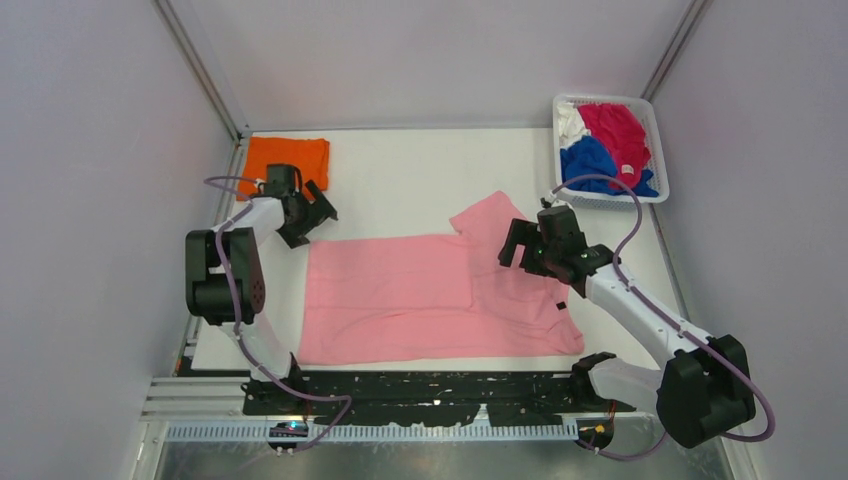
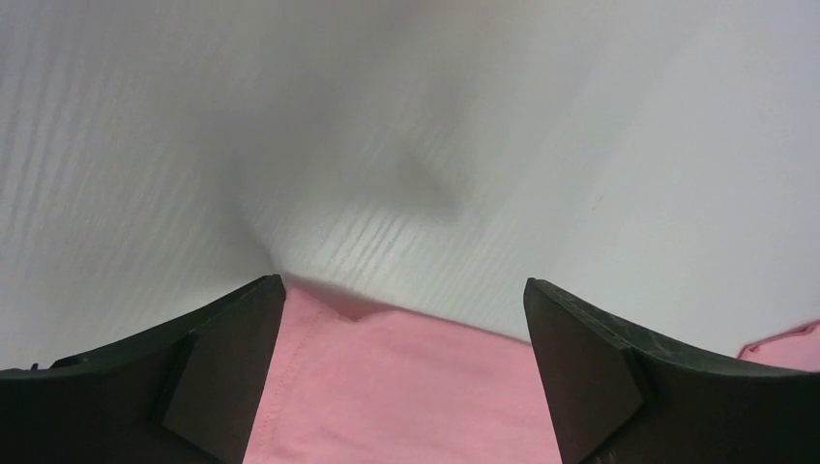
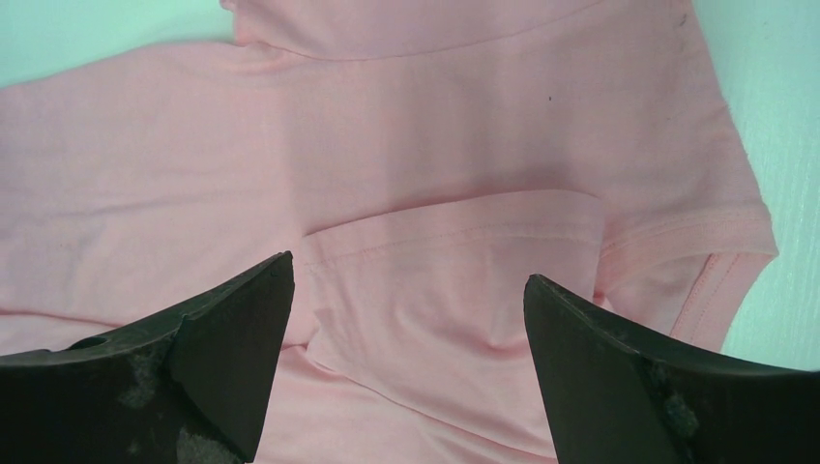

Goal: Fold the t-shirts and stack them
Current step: Grab the side of the flattened tshirt furthest away from the robot with both arms

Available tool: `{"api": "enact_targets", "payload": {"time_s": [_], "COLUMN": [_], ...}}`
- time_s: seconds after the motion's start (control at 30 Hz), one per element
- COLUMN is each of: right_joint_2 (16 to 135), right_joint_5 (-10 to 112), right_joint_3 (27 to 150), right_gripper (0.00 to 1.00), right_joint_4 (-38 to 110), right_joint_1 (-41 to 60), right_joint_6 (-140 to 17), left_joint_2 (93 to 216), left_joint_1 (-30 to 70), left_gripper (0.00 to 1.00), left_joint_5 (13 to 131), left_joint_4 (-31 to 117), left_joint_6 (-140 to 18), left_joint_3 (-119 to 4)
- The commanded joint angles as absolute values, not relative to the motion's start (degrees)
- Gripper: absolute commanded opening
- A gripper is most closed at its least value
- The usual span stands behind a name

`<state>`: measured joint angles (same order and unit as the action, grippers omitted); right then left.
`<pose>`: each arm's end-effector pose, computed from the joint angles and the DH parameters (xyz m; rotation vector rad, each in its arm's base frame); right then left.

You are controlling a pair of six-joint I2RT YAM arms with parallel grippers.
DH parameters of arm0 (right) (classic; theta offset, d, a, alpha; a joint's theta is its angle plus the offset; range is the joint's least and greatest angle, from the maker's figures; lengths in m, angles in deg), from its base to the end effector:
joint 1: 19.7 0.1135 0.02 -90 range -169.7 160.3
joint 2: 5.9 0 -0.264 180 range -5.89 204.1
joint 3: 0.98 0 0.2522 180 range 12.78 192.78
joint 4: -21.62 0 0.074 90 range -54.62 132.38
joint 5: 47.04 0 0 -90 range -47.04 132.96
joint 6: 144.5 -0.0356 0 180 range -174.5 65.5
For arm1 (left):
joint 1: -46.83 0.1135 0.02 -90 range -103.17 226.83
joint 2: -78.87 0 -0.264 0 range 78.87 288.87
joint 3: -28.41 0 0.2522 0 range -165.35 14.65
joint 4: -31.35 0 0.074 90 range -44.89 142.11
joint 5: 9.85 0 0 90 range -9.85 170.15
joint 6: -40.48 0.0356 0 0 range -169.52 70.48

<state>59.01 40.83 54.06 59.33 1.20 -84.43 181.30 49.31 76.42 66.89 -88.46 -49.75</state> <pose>0.2157 0.0810 0.2285 0.2090 2.4240 0.3644 0.3616 0.0133 0.1730 -0.9135 2.4819 -0.3049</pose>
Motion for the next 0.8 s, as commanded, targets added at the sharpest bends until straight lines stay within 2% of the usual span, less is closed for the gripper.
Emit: {"api": "enact_targets", "payload": {"time_s": [0.0,0.33,0.5,0.77], "right_joint_2": [58.7,57.6,56.7,55.1], "right_joint_5": [41.2,40.9,40.7,40.1], "right_joint_3": [56.0,56.7,56.3,55.5], "right_gripper": [0.95,0.95,0.95,0.95], "right_joint_4": [57.4,58.2,58.6,59.4], "right_joint_1": [0.3,-0.8,-1.2,-2.3], "right_joint_6": [-83.4,-81.8,-81.2,-80.6], "left_joint_2": [180.3,179.0,179.8,180.7], "left_joint_1": [49.2,48.9,48.4,48.1], "left_gripper": [1.00,0.91,0.65,0.36], "left_joint_5": [72.7,71.1,70.5,70.3], "left_joint_4": [67.6,72.5,73.6,75.9], "left_joint_6": [-89.2,-88.2,-87.5,-85.9], "left_joint_3": [-51.4,-49.4,-50.6,-52.2]}}
